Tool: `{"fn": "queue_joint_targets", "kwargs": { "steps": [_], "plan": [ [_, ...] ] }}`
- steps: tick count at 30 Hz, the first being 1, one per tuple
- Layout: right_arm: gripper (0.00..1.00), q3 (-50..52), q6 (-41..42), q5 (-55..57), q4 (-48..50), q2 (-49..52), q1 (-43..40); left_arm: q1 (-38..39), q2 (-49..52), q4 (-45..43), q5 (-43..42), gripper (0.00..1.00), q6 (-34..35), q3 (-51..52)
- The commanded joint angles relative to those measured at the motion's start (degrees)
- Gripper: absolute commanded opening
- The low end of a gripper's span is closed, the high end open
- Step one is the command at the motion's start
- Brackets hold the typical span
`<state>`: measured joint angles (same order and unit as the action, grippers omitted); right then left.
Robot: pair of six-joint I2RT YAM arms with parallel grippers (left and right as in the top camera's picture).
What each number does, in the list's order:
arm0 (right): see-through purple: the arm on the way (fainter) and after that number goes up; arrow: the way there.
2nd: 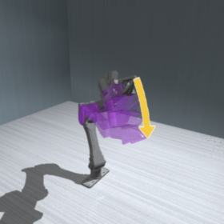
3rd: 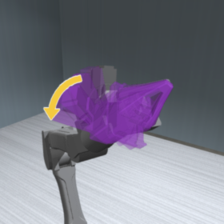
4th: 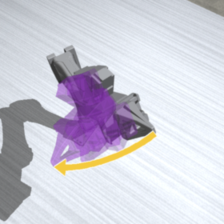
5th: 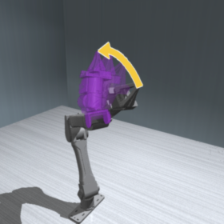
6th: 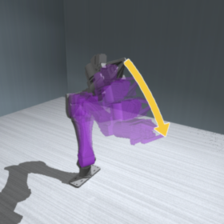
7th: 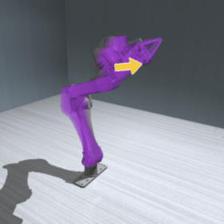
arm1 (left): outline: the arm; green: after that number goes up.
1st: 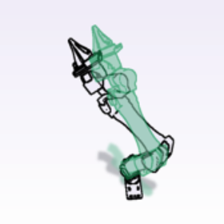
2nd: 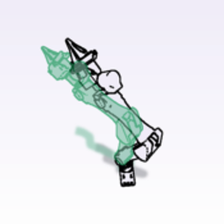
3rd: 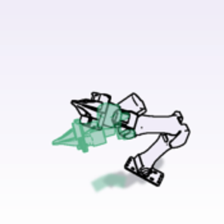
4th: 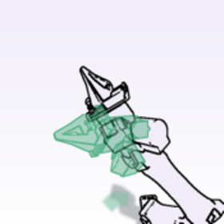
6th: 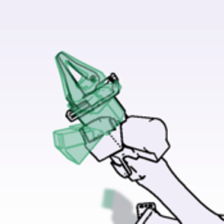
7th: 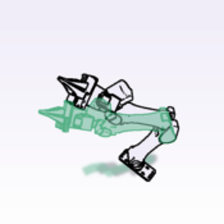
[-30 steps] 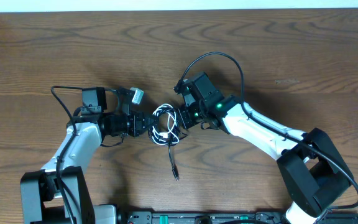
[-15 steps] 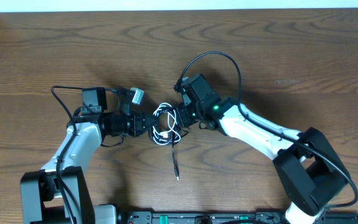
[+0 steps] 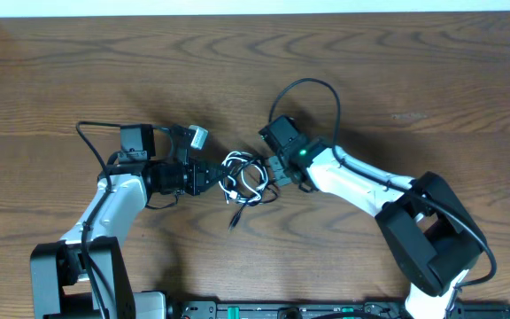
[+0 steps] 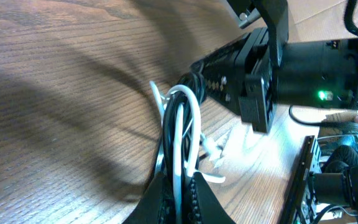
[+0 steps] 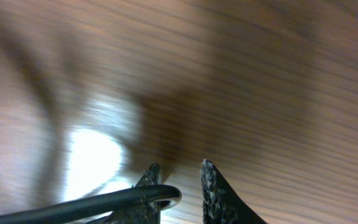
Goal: Untangle cables
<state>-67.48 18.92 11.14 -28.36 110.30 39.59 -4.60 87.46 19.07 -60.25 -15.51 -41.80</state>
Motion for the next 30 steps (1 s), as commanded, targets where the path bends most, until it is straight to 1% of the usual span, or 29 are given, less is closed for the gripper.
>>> {"fn": "queue_joint_targets", "kwargs": {
  "steps": [1,7,10,12,14,19,22,26,29,30],
  "plan": [
    [0.18,-0.3,-1.9,11.6,-3.5,0.2,-2.7,-0.1,0.3,0.1,-1.6,0.07,-1.4,0.0],
    [0.21,-0.3,-6.0,11.9,-5.5,0.2,-4.4,-0.1,0.3,0.1,0.9,0.07,-1.2,0.0],
    [0.29,-0.3,-5.9,12.5,-5.4,0.2,-5.1,-0.1,0.3,0.1,0.9,0.07,-1.2,0.0],
    [0.33,-0.3,-5.9,10.7,-5.2,0.2,-5.3,-0.1,0.3,0.2,0.9,0.07,-1.2,0.0],
    [0.36,-0.3,-5.9,6.5,-5.0,0.2,-5.3,-0.1,0.3,0.2,0.9,0.07,-1.1,0.0],
    [0.36,-0.5,-6.8,-3.1,-7.3,-0.5,-6.3,-0.1,0.3,0.1,0.9,0.07,-0.9,0.0],
    [0.37,-1.4,-11.2,-11.2,-10.8,-2.5,-8.1,-0.1,0.3,0.1,0.9,0.07,2.2,0.0],
    [0.39,-1.5,-15.9,-21.2,-12.9,-5.4,-10.7,-0.1,0.3,0.1,0.9,0.07,3.8,0.0],
    [0.43,-1.5,-20.2,-33.6,-13.2,-6.5,-13.4,-0.1,0.5,0.1,1.0,0.07,5.8,0.0],
    [0.43,-1.5,-20.5,-36.5,-13.2,-6.5,-14.1,-0.1,0.5,-0.1,1.0,0.07,7.1,0.0]
  ]
}}
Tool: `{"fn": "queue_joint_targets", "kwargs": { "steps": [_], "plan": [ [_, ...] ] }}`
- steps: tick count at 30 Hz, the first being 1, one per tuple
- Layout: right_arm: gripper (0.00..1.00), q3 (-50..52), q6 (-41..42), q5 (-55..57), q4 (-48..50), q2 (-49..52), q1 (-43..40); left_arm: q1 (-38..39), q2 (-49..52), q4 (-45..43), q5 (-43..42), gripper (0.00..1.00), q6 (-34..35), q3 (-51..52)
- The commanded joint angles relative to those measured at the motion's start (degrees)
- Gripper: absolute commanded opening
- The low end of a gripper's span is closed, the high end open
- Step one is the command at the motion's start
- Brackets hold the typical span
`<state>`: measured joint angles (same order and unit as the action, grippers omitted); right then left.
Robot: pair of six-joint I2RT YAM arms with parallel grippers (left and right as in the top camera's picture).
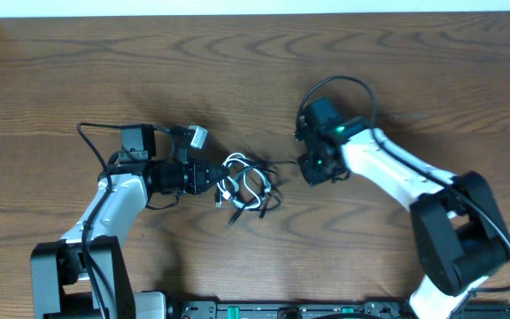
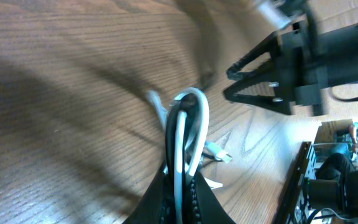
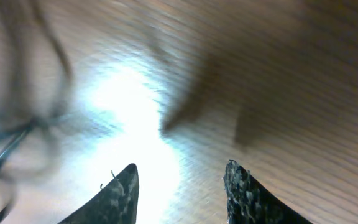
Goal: Untangle cables
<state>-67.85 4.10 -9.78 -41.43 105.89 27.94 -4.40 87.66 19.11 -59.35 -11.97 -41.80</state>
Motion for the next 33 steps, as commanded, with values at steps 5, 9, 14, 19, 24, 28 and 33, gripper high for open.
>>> {"fn": "queue_joint_targets", "kwargs": {
  "steps": [5,9,14,19,24,28,33],
  "plan": [
    [0.43,0.3,-5.7,-22.1,0.1,-1.6,-3.8,-0.3,0.4,-0.2,0.5,0.07,11.0,0.0],
    [0.44,2.0,-5.7,-21.2,2.8,-1.6,-2.4,-0.3,0.4,0.1,5.3,0.07,16.0,0.0],
    [0.4,3.2,-3.0,-13.7,6.7,-1.6,-1.2,0.1,0.4,0.3,4.9,0.08,16.2,0.0],
    [0.38,4.0,-2.4,-10.2,7.3,-1.6,-1.2,2.3,0.4,1.5,5.0,0.09,16.1,0.0],
    [0.37,4.0,-2.4,-10.3,7.4,-1.6,-1.2,6.2,0.4,1.8,12.8,0.16,17.2,0.0],
    [0.38,4.0,-2.4,-10.2,7.4,-1.6,-1.3,9.6,0.4,2.5,18.7,0.43,17.2,0.0],
    [0.39,4.0,-2.4,-10.2,7.4,-1.6,-1.3,13.8,0.4,2.7,24.5,0.44,17.3,0.0]
  ]
}}
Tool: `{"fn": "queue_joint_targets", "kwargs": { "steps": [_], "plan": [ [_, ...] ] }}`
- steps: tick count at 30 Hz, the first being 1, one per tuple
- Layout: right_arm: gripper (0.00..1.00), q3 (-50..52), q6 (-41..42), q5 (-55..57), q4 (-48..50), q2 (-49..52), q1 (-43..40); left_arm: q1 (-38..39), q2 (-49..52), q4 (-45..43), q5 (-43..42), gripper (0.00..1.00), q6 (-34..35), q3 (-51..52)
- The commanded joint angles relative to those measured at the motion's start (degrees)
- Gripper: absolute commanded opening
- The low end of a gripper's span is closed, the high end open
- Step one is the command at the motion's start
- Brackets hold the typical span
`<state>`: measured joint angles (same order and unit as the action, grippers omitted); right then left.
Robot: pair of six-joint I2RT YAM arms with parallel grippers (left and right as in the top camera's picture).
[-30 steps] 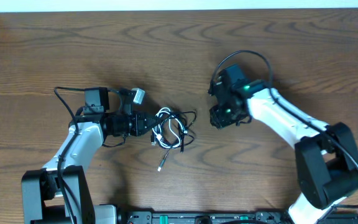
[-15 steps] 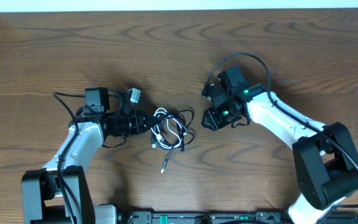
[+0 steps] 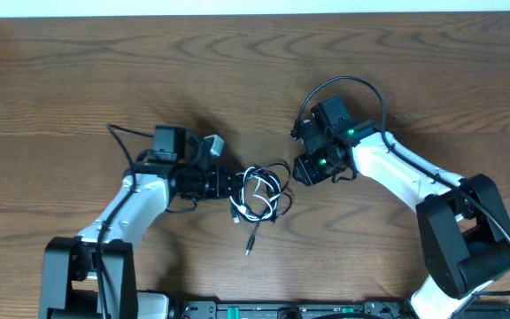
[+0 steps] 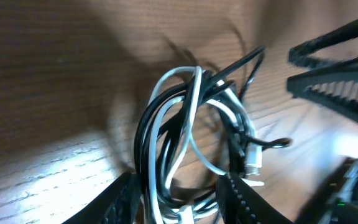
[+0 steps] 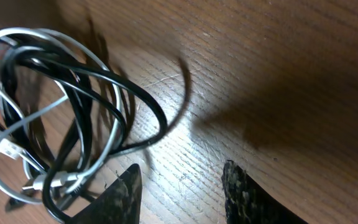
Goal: Untangle cables
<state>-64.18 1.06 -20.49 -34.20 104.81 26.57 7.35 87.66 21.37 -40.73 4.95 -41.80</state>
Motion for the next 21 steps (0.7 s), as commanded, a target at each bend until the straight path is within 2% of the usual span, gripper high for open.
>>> {"fn": "queue_joint_targets", "kwargs": {
  "steps": [1,8,19,21],
  "plan": [
    [0.4,0.4,0.6,0.5,0.1,-0.5,0.1,2.8,0.4,0.4,7.2,0.44,0.4,0.0],
    [0.41,0.4,0.6,0.5,0.1,-0.5,0.1,8.8,2.3,-0.2,18.8,0.44,8.8,0.0],
    [0.44,0.4,0.7,0.5,-0.5,-0.5,0.1,11.8,8.6,-1.3,20.4,0.44,10.9,0.0],
    [0.45,0.4,1.9,0.5,-0.5,-0.5,0.1,11.8,9.6,-1.2,20.4,0.44,13.8,0.0]
  ]
}}
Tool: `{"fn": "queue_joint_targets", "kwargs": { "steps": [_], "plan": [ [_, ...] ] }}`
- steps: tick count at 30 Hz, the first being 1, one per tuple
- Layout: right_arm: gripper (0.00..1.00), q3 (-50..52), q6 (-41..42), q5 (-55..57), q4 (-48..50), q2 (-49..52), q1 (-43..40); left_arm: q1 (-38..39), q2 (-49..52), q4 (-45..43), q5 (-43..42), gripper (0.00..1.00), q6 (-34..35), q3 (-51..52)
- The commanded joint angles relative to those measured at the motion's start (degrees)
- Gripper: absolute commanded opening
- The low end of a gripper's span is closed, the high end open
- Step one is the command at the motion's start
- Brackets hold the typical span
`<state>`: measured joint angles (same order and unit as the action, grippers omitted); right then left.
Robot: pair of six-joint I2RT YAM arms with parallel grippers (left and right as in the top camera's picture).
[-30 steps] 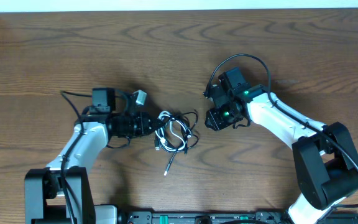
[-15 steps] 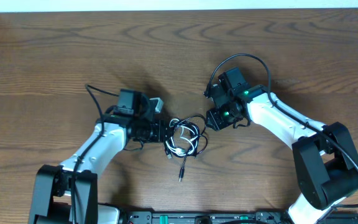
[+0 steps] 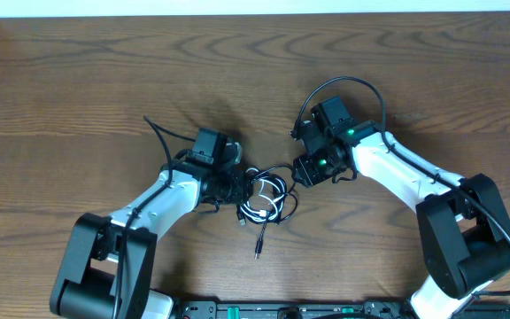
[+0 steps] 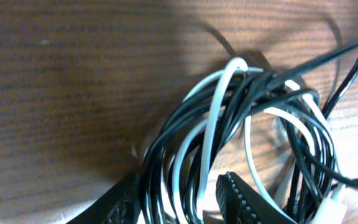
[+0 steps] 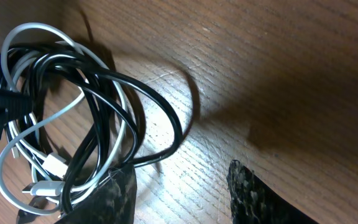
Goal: Untangle cables
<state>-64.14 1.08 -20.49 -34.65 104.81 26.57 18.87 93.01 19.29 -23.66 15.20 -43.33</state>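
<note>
A knot of black and white cables (image 3: 265, 196) lies on the wooden table (image 3: 78, 80) between both arms. My left gripper (image 3: 237, 189) is at its left edge. In the left wrist view, the left gripper (image 4: 179, 202) stands open with several black and white strands (image 4: 194, 155) running between its fingers. My right gripper (image 3: 300, 170) is at the knot's upper right. In the right wrist view, the right gripper (image 5: 185, 196) is wide open, and a black loop (image 5: 166, 140) lies just ahead of the left finger. A loose black plug end (image 3: 258, 252) trails toward the front.
An equipment rail (image 3: 282, 310) runs along the table's front edge. Each arm's own black lead arches over its wrist: the left lead (image 3: 156, 133) and the right lead (image 3: 335, 84). The wall edge borders the far side.
My left gripper has moved right and now straddles strands of the knot, still open. The knot and its loose plug end sit slightly further right. The right gripper has hardly moved.
First the left gripper was shut on the bundle and the right was shut on a black cable at its right side. Then the right stood open and away to the right. Later the left was open too, the knot lying further right. Now the left straddles it.
</note>
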Motion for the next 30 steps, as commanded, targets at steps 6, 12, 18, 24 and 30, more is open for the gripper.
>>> {"fn": "queue_joint_targets", "kwargs": {
  "steps": [6,12,18,24,30],
  "plan": [
    [0.48,0.6,1.9,0.5,-0.1,-0.5,0.1,0.2,4.4,-1.4,3.5,0.19,5.4,1.6],
    [0.48,0.6,1.9,0.5,-0.6,-0.5,0.1,0.2,4.5,-1.8,3.8,0.19,5.5,1.6],
    [0.49,0.6,1.9,0.5,-0.9,-0.5,0.1,0.7,5.7,-1.5,6.3,0.19,6.3,1.7],
    [0.54,1.4,1.8,0.4,-0.7,-0.5,0.2,3.7,6.0,-2.5,7.9,0.08,6.5,1.7],
    [0.55,4.3,1.4,2.2,3.8,-0.5,1.2,5.0,6.0,-3.8,7.8,0.08,5.9,1.6]
  ]
}}
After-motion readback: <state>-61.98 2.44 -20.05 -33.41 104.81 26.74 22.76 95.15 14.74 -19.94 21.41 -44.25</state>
